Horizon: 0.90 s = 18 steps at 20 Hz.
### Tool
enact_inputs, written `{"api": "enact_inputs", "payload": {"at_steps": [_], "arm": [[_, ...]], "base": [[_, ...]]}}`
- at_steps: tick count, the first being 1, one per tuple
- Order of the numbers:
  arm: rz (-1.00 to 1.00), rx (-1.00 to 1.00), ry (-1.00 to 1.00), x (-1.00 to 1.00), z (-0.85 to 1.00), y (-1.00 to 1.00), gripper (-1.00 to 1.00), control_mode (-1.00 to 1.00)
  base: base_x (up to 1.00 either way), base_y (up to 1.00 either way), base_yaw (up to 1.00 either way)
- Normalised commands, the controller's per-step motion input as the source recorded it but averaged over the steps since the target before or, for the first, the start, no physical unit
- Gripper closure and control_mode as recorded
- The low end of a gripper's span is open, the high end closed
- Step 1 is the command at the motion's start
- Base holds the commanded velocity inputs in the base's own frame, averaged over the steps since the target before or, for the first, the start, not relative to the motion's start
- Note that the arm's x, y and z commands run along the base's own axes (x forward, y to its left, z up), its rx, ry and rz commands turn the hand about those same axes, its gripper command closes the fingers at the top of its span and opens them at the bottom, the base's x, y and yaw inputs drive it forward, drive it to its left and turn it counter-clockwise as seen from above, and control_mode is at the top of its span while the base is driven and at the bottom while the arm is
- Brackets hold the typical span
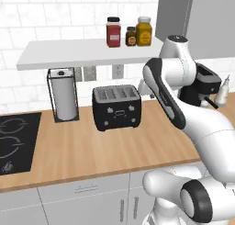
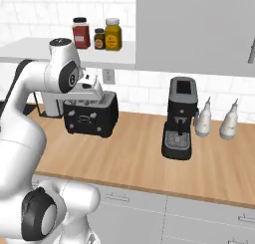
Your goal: Take a straw from the drawer in front and place it inside the glass cup on the dining counter.
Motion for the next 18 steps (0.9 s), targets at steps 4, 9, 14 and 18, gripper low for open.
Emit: {"api": "enact_inputs", "payload": {"at_steps": [4,9,14,18], "arm": [[0.00,0.00,0.00,-0.03,0.00,0.00,-1.00,1.00],[0.00,0.00,0.00,0.00,0.00,0.00,-1.00,1.00],[0.00,0.00,0.00,0.00,0.00,0.00,-1.00,1.00],[0.00,0.00,0.00,0.00,0.00,0.00,-1.00,1.00]], "base": [[-0.24,0.00,0.00],[-0.92,-0.16,-0.09],[-0.50,-0.55,0.02],[0.00,-0.80,0.49]]}}
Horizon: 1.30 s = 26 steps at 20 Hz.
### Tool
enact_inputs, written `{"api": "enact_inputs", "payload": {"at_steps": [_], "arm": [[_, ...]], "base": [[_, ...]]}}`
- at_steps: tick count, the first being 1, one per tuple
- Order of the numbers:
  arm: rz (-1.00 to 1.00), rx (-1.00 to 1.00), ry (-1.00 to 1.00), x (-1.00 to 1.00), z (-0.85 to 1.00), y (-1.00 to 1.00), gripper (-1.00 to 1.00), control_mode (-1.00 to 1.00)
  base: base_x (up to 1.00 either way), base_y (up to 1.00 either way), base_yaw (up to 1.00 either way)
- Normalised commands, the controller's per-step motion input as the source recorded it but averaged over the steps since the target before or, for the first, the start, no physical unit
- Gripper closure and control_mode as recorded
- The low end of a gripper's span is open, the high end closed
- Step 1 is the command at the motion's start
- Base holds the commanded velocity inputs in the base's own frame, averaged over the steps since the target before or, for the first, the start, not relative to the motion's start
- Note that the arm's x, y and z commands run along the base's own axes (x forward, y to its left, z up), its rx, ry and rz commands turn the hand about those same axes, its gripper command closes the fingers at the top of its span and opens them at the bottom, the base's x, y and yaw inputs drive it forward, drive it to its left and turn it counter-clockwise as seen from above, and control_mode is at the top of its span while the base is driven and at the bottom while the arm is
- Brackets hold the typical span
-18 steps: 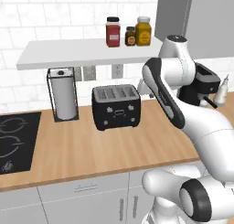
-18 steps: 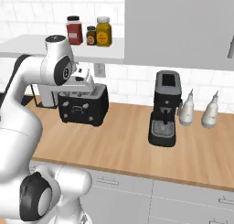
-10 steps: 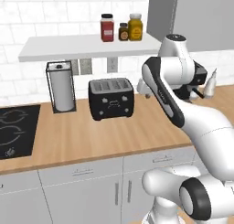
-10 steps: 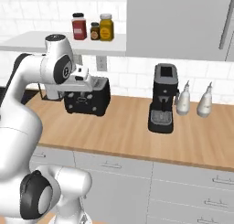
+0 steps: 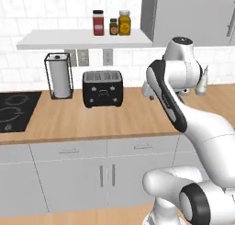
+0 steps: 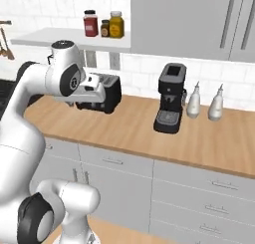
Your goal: Take a straw from the drawer in front and place it inside the glass cup on the dining counter.
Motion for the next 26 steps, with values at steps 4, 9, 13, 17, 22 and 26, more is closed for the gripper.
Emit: {"api": "enact_inputs", "payload": {"at_steps": [4,9,13,17,22,26], "arm": [[0.00,0.00,0.00,0.00,0.00,0.00,-1.00,1.00],[0.00,0.00,0.00,0.00,0.00,0.00,-1.00,1.00],[0.00,0.00,0.00,0.00,0.00,0.00,-1.00,1.00],[0.00,0.00,0.00,0.00,0.00,0.00,-1.00,1.00],[0.00,0.00,0.00,0.00,0.00,0.00,-1.00,1.00],[0.00,0.00,0.00,0.00,0.00,0.00,-1.00,1.00]], "base": [[0.00,-0.83,0.60],[0.00,-0.79,0.63],[-0.04,-0.75,0.64],[-0.04,-0.76,0.59],[-0.14,-0.75,0.45],[-0.08,-0.64,0.32]]}}
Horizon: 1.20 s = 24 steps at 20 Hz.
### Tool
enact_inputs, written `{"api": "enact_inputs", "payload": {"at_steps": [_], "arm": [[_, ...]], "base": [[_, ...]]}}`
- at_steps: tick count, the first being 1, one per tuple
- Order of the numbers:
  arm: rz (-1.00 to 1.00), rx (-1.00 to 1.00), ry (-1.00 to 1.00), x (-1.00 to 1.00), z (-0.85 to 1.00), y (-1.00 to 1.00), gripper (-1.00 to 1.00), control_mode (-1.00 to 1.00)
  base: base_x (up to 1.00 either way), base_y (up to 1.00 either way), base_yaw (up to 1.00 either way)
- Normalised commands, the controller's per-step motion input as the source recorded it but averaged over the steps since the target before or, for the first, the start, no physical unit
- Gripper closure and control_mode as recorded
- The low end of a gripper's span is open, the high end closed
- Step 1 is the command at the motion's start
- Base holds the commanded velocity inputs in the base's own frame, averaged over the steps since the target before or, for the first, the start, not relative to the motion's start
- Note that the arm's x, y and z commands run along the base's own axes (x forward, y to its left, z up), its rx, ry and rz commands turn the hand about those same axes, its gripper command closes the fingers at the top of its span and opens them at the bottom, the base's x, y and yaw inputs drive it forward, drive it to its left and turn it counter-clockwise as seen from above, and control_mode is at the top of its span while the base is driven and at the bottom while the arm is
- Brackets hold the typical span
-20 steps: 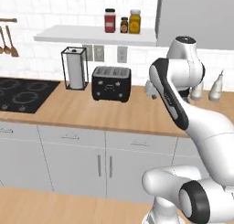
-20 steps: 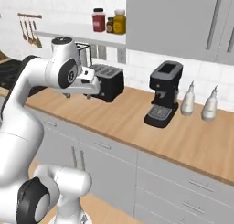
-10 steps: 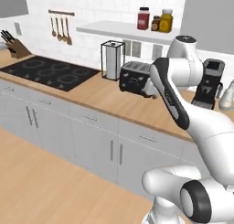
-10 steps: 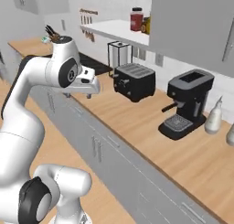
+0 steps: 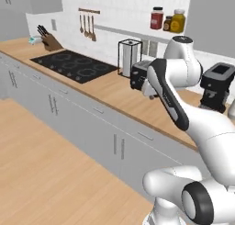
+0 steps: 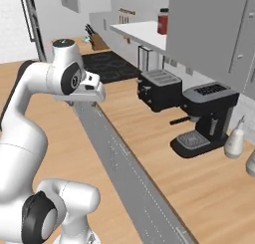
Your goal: Take a straw from the drawer in front and place it inside the glass cup on the dining counter.
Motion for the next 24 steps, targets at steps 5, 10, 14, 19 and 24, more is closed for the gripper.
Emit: {"api": "enact_inputs", "payload": {"at_steps": [5,10,14,19,24], "arm": [[0.00,0.00,0.00,0.00,0.00,0.00,-1.00,1.00],[0.00,0.00,0.00,0.00,0.00,0.00,-1.00,1.00],[0.05,0.00,0.00,0.00,-0.03,-0.11,-1.00,-1.00],[0.13,-0.08,0.00,0.00,-0.06,0.28,-1.00,-1.00],[0.02,-0.30,0.00,0.29,-0.40,0.99,-1.00,-1.00]], "base": [[0.00,-0.56,0.21],[0.00,-0.63,0.20],[0.00,-0.48,0.16],[0.00,0.00,0.00],[0.00,0.00,0.00]]}}
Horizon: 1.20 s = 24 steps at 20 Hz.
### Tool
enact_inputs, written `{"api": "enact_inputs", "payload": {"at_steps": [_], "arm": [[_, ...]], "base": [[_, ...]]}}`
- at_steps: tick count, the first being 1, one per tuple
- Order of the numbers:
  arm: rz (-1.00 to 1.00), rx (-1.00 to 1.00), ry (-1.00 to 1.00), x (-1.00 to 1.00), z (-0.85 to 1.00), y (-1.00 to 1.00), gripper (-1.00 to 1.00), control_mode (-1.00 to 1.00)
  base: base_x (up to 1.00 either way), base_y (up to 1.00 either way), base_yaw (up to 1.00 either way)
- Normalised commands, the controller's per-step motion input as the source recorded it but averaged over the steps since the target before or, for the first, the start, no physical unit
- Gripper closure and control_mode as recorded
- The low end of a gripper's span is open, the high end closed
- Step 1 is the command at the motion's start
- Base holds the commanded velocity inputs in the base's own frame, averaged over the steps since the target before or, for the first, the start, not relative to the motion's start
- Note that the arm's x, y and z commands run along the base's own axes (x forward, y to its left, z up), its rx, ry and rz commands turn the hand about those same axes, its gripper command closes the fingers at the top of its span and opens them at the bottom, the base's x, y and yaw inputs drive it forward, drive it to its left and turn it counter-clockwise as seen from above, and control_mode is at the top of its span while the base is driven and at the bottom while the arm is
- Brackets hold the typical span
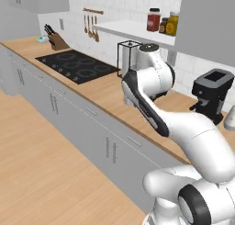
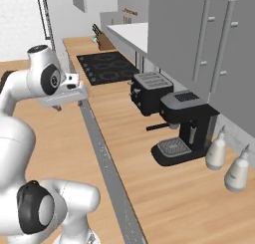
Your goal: Take a straw from the drawer in front and place it inside the glass cup on the dining counter.
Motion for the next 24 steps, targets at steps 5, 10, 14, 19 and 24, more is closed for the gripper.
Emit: {"api": "enact_inputs", "payload": {"at_steps": [5,10,14,19,24], "arm": [[0.00,-0.36,0.00,0.48,-0.75,0.80,-1.00,-1.00],[-0.03,-0.38,0.01,0.39,-0.89,0.55,-1.00,-1.00],[-0.10,-0.40,0.00,0.14,-0.88,0.43,-1.00,-1.00],[-0.14,-0.32,0.00,0.03,-0.82,0.05,-1.00,-1.00],[-0.16,-0.20,0.00,0.19,-0.69,-0.27,-1.00,-1.00]], "base": [[0.00,0.00,0.00],[0.00,0.00,0.00],[0.00,0.00,0.00],[0.00,0.00,0.00],[0.00,0.00,0.00]]}}
